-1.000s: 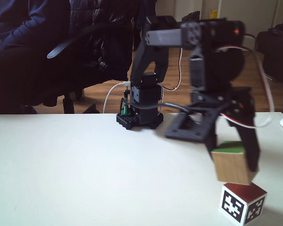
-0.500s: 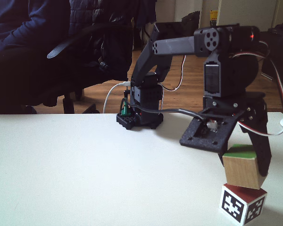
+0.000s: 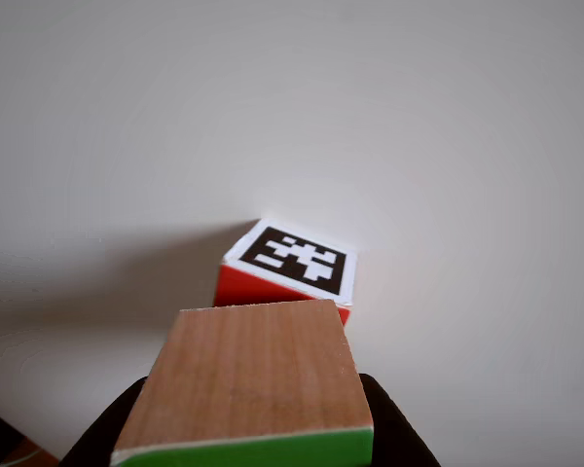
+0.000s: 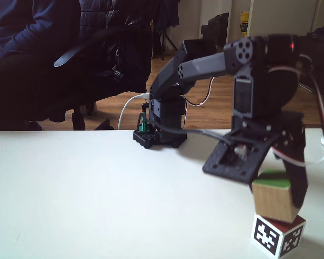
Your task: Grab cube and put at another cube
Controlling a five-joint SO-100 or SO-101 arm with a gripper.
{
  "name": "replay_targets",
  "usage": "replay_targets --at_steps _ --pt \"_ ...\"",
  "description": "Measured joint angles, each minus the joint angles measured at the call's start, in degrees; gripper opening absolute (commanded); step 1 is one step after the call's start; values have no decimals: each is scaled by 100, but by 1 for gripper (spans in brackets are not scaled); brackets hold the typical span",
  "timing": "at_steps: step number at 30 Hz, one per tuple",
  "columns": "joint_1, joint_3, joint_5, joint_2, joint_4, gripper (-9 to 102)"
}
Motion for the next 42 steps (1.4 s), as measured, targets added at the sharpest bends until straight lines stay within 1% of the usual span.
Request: replay_targets --at_steps 7,18,22,25,27,28,29,30,32,34,35,36,42 --pt "0 -62 0 -53 18 34" --pt "0 18 18 -9 18 36" --pt "-176 703 176 633 18 38" --pt "-448 1600 369 1591 18 40" --pt "-554 2355 536 2391 -141 44" --pt "-554 2848 624 2856 -369 44" --pt "-501 3463 677 3384 -712 42" --pt "-431 4148 721 3946 -1151 37" --pt "-316 5678 853 5089 -2145 24" --pt "-123 6961 1028 5810 -2971 5" --pt "26 7444 1125 5924 -3287 2" --pt "211 7857 1239 5968 -3560 0" --pt "1310 9563 1573 6381 -5256 0"
